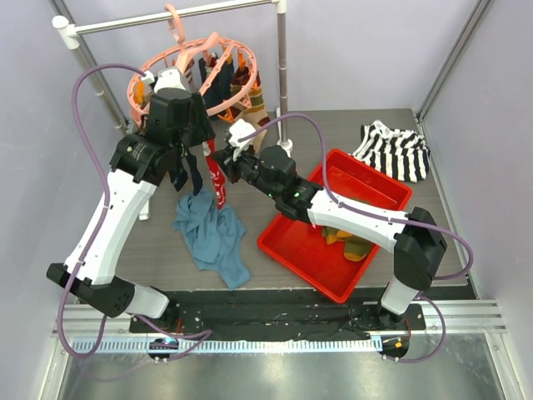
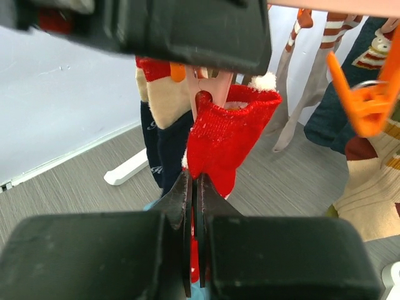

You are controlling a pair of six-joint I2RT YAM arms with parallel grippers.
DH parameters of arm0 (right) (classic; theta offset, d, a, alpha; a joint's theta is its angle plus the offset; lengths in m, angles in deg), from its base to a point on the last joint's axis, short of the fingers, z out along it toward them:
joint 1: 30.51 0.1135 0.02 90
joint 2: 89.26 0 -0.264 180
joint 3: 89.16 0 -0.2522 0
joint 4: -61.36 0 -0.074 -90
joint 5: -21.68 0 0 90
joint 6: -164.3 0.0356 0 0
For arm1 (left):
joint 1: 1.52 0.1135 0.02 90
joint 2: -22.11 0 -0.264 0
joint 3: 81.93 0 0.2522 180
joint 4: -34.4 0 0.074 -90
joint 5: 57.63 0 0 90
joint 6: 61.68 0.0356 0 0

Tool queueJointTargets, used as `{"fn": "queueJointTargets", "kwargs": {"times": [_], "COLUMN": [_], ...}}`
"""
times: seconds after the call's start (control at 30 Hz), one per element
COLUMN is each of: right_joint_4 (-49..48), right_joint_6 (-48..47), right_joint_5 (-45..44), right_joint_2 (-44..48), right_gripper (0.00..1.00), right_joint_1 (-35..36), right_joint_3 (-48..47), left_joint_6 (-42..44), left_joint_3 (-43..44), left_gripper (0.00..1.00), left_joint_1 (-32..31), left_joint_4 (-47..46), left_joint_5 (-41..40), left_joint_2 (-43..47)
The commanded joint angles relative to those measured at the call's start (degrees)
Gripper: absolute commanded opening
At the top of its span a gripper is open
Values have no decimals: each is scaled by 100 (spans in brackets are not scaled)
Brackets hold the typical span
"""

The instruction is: Remove the socks clipped to the hanger

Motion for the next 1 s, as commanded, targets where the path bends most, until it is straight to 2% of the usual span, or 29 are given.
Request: {"fn": "queueJointTargets", "kwargs": {"times": [0.0, 0.2, 0.23, 0.3, 0.33, 0.4, 0.63, 0.7, 0.8, 0.87, 0.97], "right_joint_4": [-89, -221, -221, -274, -300, -274, 314, 840, 1841, 2639, 3457], "right_joint_6": [-78, -34, -16, 71, 98, 203, 994, 1353, 2046, 2155, 2304], "right_joint_5": [8, 17, 25, 69, 78, 87, -457, -615, -1413, -1863, -2458], "right_joint_2": [365, 514, 541, 585, 620, 646, 1120, 1270, 1691, 2120, 2640], "right_gripper": [1, 1, 1, 1, 1, 1, 1, 1, 1, 1, 1], "right_joint_1": [46, 46, 37, 46, 37, 37, 46, 46, 37, 20, 2], "right_joint_3": [-219, 1, 27, 132, 176, 247, 545, 589, 695, 765, 932], "left_joint_6": [-80, -81, -81, -89, -98, -124, -221, -256, -283, -283, -326], "left_joint_3": [219, 97, 79, 17, 0, 0, 70, 61, -18, -132, -290], "left_gripper": [59, 34, 26, 18, 9, 0, 0, 0, 0, 1, 23], "left_joint_1": [-79, -114, -115, -115, -115, -115, -106, -106, -106, -115, -115], "left_joint_4": [148, 61, 17, -97, -133, -203, -405, -449, -563, -712, -1002], "left_joint_5": [-482, -544, -500, -351, -281, -105, 186, 247, 396, 537, 826], "left_joint_2": [-20, -29, -11, 24, 24, 24, -20, 6, 50, 86, 182]}}
